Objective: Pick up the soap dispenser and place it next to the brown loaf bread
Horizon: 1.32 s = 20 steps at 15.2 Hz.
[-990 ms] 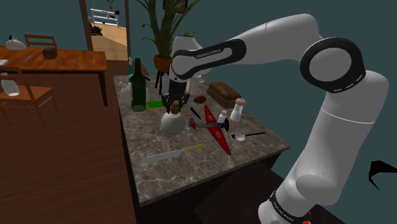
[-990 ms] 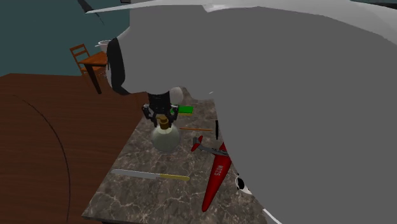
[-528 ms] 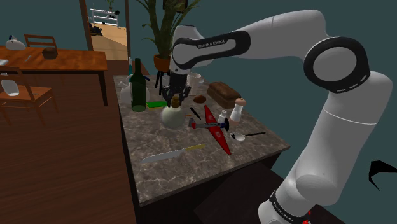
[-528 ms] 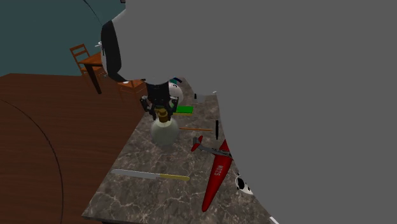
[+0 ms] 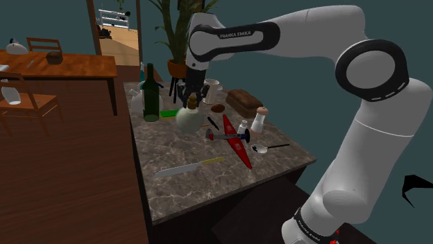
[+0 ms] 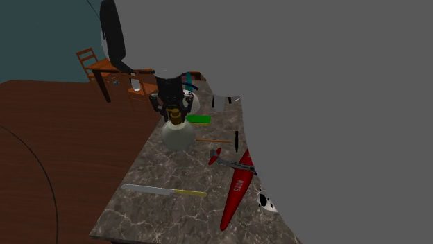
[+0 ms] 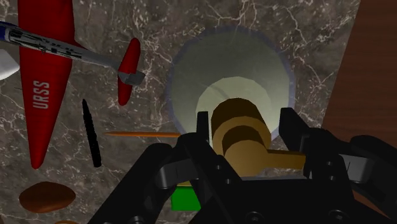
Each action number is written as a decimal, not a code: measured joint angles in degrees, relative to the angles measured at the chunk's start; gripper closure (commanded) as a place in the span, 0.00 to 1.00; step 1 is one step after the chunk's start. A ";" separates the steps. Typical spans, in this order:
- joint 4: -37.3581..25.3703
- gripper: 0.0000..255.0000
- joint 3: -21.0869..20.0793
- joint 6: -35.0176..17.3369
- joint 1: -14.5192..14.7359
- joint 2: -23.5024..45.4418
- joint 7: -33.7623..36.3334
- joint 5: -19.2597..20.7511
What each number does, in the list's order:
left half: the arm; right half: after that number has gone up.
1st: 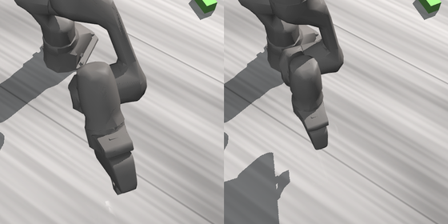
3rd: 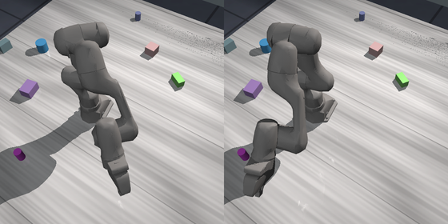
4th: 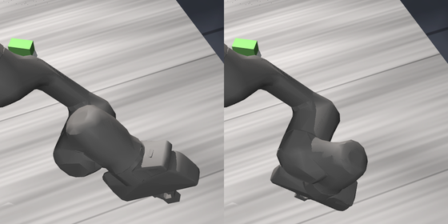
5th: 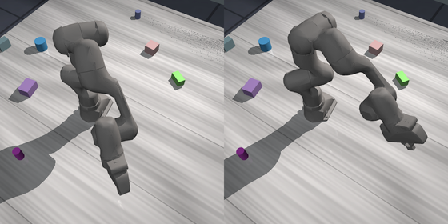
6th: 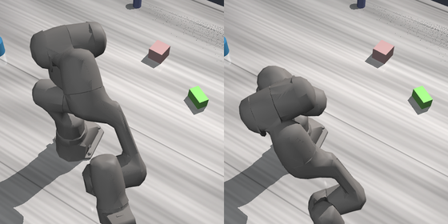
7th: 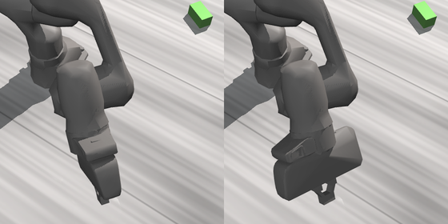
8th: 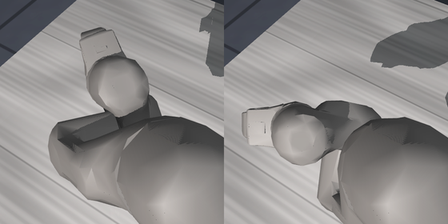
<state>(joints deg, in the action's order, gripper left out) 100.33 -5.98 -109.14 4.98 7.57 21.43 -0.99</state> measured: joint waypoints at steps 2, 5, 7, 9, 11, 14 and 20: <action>-1.32 1.00 0.06 1.48 -0.08 -0.16 -0.12 -0.02; -3.70 1.00 0.02 3.75 -0.03 -0.05 0.01 0.02; -5.13 1.00 0.08 5.32 -0.11 -0.18 -0.09 0.00; -6.60 1.00 0.04 6.85 -0.06 -0.25 0.02 0.01; -8.11 1.00 0.07 8.38 -0.10 -0.26 -0.03 0.00; -10.41 1.00 0.06 10.68 -0.09 -0.27 0.03 0.00; -16.32 1.00 -0.03 15.63 0.05 0.69 0.34 0.14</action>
<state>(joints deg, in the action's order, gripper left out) 84.00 -6.00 -93.51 5.03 8.26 21.77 -0.84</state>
